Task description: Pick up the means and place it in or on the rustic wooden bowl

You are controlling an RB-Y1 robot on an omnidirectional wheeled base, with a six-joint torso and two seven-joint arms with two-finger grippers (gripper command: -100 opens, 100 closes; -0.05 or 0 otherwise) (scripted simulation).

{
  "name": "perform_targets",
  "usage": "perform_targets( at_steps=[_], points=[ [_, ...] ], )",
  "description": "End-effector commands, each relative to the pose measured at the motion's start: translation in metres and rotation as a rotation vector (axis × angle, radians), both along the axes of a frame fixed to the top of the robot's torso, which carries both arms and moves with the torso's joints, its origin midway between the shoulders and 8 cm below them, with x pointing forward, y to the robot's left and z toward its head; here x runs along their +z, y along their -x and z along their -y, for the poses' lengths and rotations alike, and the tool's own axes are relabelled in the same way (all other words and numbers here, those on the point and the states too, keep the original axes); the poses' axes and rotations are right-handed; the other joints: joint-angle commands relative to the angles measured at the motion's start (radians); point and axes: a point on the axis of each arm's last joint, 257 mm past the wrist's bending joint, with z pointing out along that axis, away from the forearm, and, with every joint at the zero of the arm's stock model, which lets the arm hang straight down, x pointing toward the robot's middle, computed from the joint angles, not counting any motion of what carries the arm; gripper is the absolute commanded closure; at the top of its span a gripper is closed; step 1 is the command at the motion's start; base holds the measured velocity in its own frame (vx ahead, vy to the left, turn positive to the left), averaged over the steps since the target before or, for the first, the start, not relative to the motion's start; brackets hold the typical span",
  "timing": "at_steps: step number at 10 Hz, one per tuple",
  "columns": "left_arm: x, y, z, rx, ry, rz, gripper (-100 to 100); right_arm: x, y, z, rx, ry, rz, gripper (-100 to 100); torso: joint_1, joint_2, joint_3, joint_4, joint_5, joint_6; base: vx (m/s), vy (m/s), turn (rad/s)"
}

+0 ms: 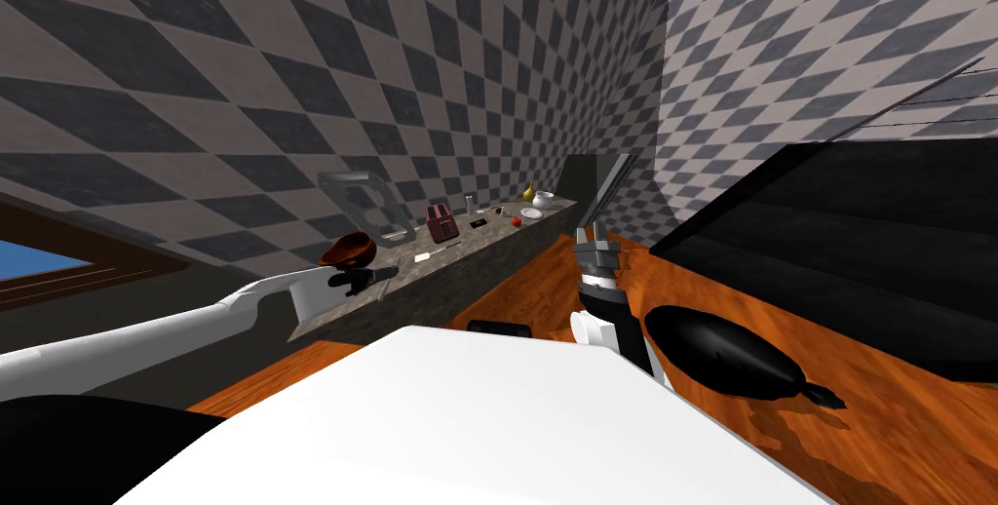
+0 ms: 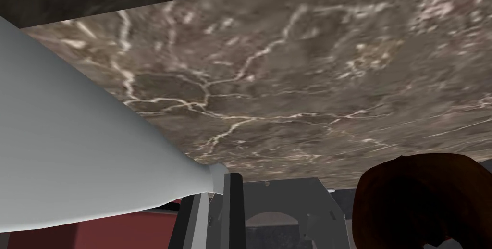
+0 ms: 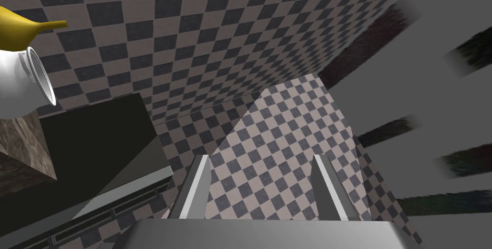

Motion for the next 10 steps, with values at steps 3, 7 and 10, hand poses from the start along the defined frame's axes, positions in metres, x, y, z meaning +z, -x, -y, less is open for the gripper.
perform_targets(
  at_steps=[3,7,10],
  points=[
    [0.013,-0.004,-0.008,0.004,-0.001,-0.026,100,0.0,0.0,0.0,0.0,0.0,0.0,0,-0.001,-0.001,-0.001,0.0,-0.001,0.0,-0.147,-0.002,-0.109],
    [0.035,-0.005,-0.029,0.047,-0.012,-0.048,100,0.0,0.0,0.0,0.0,0.0,0.0,0,0.005,-0.004,-0.002,-0.001,0.0,0.0,-0.114,0.062,-0.111],
    [0.048,-0.004,-0.044,0.085,-0.017,-0.054,100,0.0,0.0,0.0,0.0,0.0,0.0,0,0.004,-0.009,-0.005,-0.002,0.0,0.001,-0.045,0.061,-0.078]
  ],
)
